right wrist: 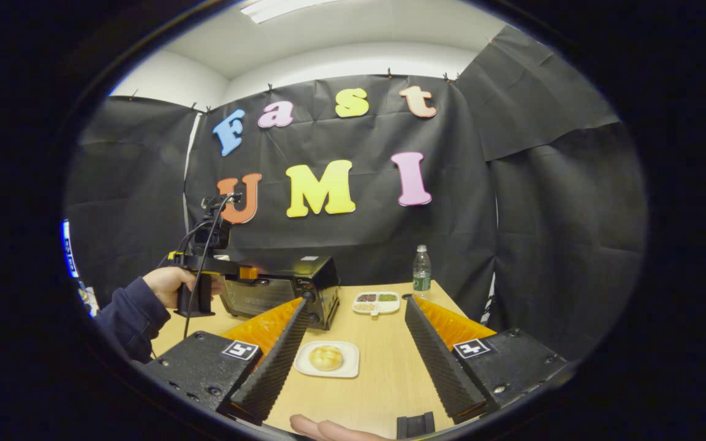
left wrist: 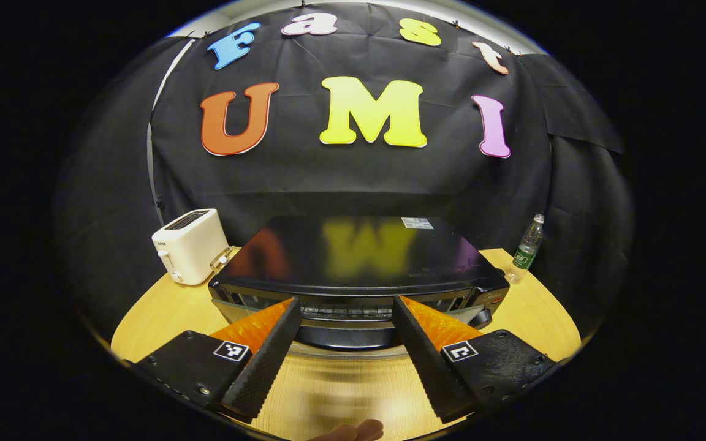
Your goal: Open the electric oven with the left hand, put the food in, and close the electric oven.
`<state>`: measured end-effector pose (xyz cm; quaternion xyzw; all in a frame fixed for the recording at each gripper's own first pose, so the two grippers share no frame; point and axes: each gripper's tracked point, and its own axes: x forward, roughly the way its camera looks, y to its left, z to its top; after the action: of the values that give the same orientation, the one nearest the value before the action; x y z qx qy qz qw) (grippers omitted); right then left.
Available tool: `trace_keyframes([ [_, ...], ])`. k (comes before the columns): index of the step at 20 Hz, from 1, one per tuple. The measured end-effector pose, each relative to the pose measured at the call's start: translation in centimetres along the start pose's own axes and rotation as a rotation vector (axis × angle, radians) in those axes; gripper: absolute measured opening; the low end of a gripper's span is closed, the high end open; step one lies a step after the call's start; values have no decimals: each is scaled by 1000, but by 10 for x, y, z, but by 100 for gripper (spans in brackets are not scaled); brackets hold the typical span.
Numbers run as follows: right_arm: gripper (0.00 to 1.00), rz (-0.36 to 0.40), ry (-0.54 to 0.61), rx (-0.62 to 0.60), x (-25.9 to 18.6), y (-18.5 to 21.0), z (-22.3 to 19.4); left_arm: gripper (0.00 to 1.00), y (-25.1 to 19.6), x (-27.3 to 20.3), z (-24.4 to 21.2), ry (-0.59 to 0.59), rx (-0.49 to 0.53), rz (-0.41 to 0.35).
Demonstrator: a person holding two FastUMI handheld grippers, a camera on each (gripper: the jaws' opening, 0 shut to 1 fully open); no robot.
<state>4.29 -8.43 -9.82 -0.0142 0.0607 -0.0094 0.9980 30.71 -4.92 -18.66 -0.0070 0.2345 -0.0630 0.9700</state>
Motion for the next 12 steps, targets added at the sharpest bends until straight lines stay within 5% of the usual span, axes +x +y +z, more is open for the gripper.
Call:
trace_keyframes([
  [12, 97, 23, -2, 13, -14, 18, 1, 99, 0, -55, -54, -42, -45, -18],
])
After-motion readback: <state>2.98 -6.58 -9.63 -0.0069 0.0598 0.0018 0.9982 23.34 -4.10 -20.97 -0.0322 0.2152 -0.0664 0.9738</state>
